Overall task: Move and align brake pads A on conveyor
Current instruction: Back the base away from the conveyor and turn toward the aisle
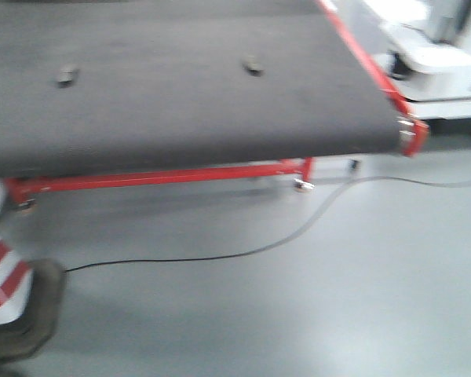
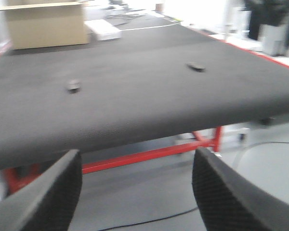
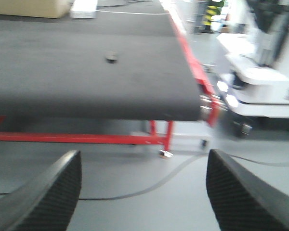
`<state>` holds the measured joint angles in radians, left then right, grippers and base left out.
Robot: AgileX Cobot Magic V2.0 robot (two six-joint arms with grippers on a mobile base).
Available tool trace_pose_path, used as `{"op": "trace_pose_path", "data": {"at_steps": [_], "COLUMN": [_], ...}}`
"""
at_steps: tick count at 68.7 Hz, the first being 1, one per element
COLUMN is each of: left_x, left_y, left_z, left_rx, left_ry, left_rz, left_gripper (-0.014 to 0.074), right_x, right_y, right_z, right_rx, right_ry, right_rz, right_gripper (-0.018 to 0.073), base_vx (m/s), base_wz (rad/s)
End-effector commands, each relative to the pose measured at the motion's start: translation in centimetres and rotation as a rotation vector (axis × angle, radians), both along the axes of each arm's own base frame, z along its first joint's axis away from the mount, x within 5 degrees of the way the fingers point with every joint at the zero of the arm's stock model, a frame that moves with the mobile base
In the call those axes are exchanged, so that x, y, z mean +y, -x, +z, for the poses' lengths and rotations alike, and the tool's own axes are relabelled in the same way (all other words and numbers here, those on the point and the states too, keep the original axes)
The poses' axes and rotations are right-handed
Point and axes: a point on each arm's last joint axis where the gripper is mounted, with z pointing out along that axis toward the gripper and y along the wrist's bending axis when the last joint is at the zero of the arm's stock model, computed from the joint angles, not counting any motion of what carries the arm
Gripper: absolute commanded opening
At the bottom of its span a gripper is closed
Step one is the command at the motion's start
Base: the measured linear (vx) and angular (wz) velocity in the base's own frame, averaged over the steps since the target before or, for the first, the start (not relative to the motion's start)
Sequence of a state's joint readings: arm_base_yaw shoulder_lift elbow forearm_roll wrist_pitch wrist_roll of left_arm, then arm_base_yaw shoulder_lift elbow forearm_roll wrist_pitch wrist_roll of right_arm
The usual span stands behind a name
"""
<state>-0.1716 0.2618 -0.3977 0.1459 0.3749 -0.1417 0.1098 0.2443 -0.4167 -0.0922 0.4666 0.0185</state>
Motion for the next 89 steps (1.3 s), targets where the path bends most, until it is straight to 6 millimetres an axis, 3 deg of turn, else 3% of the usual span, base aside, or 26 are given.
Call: {"op": "trace_pose_path", "data": {"at_steps": [1,89], "left_x": [-0.12,-0.12], "left_y": [-0.06,-0.08], "left_z": [1.38,1.36], "left_rx": [-0.086,-0.084], "left_ry": [0.011,0.011], "left_rz": [-0.013,-0.013], "left_gripper": [0.046,0.046], "right_x": [0.0,-0.01], "right_y": [-0.08,-0.08], "right_z": [1.49,1.46], "right_rx": [-0.095,-0.092], "right_ry": [0.011,0.011], "right_rz": [0.0,0.0], "right_gripper": [0.0525,0.0525], "base_vx": [-0.15,-0.17], "base_wz": [-0.68,-0.85]}}
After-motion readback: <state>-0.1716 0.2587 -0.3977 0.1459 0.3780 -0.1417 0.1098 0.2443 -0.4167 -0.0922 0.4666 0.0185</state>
